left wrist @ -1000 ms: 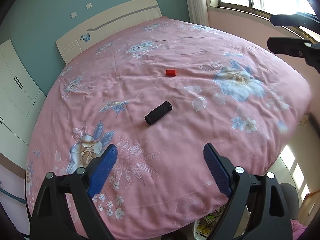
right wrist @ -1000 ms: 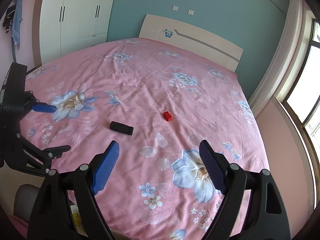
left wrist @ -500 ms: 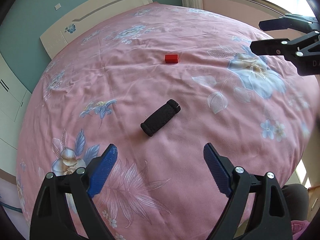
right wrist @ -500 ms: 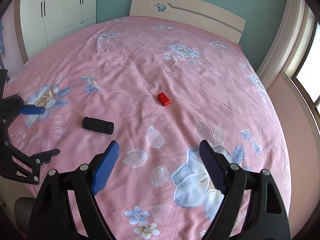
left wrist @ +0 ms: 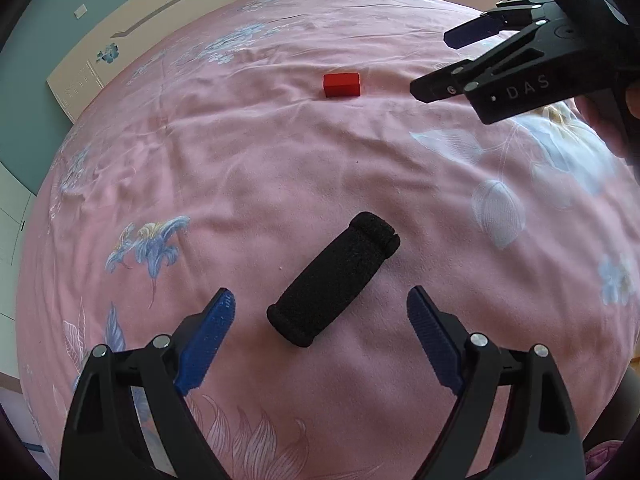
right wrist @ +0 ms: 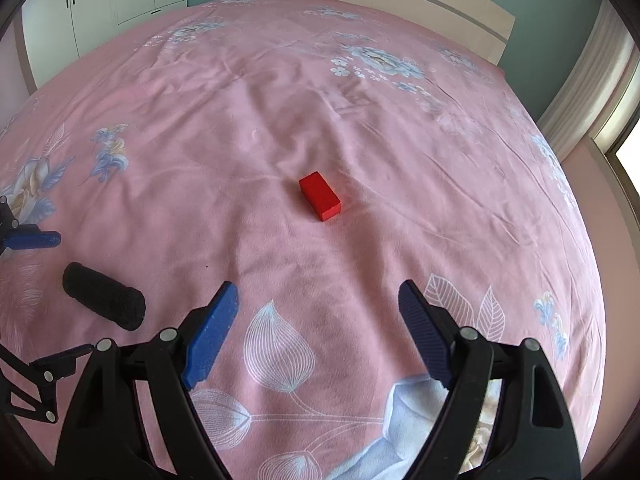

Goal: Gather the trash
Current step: 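Grasp the red block with the right tool while the left tool grasps the black foam grip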

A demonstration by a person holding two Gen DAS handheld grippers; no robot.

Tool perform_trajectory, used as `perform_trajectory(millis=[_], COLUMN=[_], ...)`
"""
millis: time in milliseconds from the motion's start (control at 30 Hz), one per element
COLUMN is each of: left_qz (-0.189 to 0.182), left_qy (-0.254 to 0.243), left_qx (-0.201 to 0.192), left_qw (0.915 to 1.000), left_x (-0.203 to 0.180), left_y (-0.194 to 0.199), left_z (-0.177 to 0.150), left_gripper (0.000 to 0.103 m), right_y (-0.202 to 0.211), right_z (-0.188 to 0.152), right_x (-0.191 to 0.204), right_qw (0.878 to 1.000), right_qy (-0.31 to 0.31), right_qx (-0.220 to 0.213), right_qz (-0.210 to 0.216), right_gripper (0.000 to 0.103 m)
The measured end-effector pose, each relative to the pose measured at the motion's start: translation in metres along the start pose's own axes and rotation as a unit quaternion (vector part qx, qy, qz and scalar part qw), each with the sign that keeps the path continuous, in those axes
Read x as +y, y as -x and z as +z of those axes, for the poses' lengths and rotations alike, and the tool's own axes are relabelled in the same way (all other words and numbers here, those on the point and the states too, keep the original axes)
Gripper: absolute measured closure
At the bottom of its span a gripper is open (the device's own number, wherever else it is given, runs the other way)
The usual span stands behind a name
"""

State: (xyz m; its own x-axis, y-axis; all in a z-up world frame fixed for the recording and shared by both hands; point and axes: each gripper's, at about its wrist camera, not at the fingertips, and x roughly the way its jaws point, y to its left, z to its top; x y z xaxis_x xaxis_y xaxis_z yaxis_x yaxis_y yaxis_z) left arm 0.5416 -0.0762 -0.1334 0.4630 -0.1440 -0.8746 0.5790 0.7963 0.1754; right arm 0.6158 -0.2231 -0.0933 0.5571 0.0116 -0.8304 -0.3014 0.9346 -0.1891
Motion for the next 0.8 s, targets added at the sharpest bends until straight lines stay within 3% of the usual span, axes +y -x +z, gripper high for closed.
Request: perform_trajectory(millis=[133, 200, 267, 400, 467, 533, 800], left_qz=[-0.014, -0.028, -0.043, -0.056, -0.057, -0.057, -0.042], left_qy=[0.003, 0.009, 0.016, 0.026, 0.031, 0.044, 0.077], left_qx=[0.019, 0.031, 0.031, 0.026, 0.024, 0.024, 0.033], left_qw=[0.9997, 0.9991, 0.9985, 0.9978, 0.9976, 0.9971, 0.9956], left_x=[0.004, 0.006, 0.008, 0.008, 0.007, 0.007, 0.012], left_y=[-0.021, -0.032, -0.038, -0.04, -0.039, -0.037, -0.019], left_z=[0.007, 0.01, 0.012, 0.014, 0.014, 0.012, 0.006], left_gripper=[0.015, 0.027, 0.033, 0.048, 0.049, 0.051, 0.054], right_y=[-0.038, -0.06, -0.075, -0.103, -0.111, -0.112, -0.078], right_z=[0.026, 0.039, 0.048, 0.06, 0.062, 0.063, 0.047], right_x=[-0.007, -0.011, -0.011, -0.007, -0.008, -0.009, -0.003], right_qw=[1.0, 1.0, 0.999, 0.998, 0.997, 0.997, 0.998], right_qy=[0.013, 0.013, 0.018, 0.039, 0.029, 0.015, 0.007], right_qx=[0.009, 0.019, 0.023, 0.048, 0.056, 0.055, 0.047], right_qz=[0.008, 0.011, 0.017, 0.023, 0.038, 0.055, 0.04], right_gripper=[0.022, 0.022, 0.024, 0.05, 0.061, 0.082, 0.082])
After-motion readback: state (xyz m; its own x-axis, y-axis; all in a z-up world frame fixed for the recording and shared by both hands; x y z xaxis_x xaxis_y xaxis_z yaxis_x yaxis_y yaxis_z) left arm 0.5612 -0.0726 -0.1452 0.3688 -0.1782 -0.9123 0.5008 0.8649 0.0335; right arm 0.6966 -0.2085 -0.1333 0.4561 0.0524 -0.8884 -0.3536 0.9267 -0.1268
